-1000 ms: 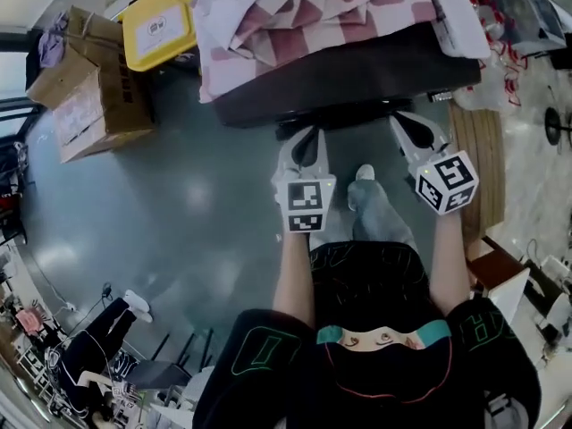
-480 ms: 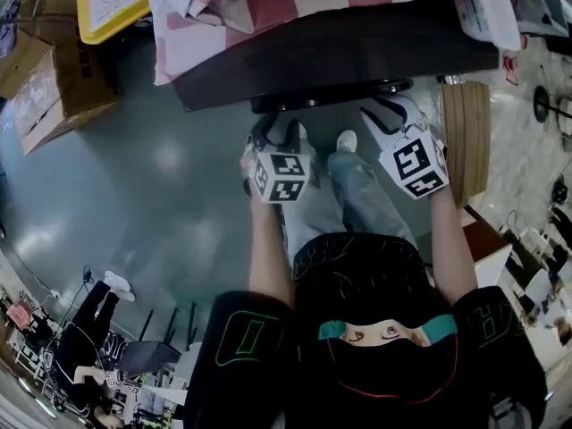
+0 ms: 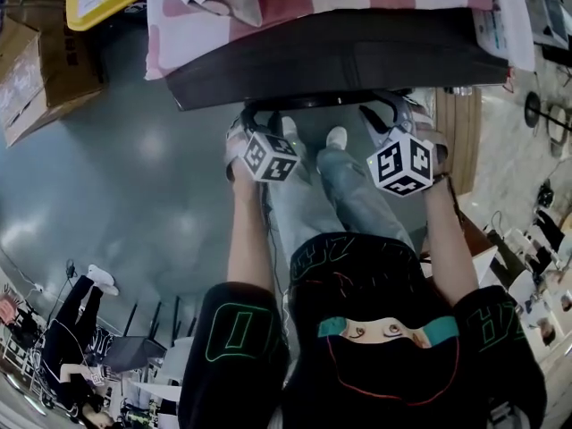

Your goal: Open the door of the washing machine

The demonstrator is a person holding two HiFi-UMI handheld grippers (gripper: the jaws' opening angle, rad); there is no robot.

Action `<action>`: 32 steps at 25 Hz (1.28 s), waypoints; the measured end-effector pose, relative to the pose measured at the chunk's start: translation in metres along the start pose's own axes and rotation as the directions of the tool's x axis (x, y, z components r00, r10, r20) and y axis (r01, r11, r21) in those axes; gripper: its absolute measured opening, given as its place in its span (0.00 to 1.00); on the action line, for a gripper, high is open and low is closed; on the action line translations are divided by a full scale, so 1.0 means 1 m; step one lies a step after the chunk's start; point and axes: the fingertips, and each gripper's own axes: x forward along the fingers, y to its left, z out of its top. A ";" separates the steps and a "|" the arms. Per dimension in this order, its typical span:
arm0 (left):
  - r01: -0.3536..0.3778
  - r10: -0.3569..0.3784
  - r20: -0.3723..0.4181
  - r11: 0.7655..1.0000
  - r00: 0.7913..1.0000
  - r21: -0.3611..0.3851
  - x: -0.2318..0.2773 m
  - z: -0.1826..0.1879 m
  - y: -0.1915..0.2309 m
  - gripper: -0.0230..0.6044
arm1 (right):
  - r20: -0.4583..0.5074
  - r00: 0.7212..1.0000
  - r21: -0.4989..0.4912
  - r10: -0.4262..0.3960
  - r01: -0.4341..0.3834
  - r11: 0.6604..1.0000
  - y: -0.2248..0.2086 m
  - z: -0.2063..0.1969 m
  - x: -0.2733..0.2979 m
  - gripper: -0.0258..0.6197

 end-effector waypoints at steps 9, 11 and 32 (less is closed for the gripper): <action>0.026 -0.013 -0.065 0.979 0.998 0.204 0.012 -0.002 -0.001 0.27 | 0.035 0.999 -0.027 -0.006 0.007 1.000 0.001 -0.002 0.007 0.22; 0.004 0.009 -0.071 0.984 0.997 0.176 0.012 -0.003 0.000 0.27 | 0.039 0.999 -0.034 0.002 -0.001 0.999 0.001 -0.001 0.010 0.22; -0.109 0.097 -0.163 0.992 0.982 -0.066 -0.029 -0.070 -0.131 0.26 | 0.017 0.975 -0.367 0.220 -0.199 0.909 0.070 -0.046 -0.023 0.22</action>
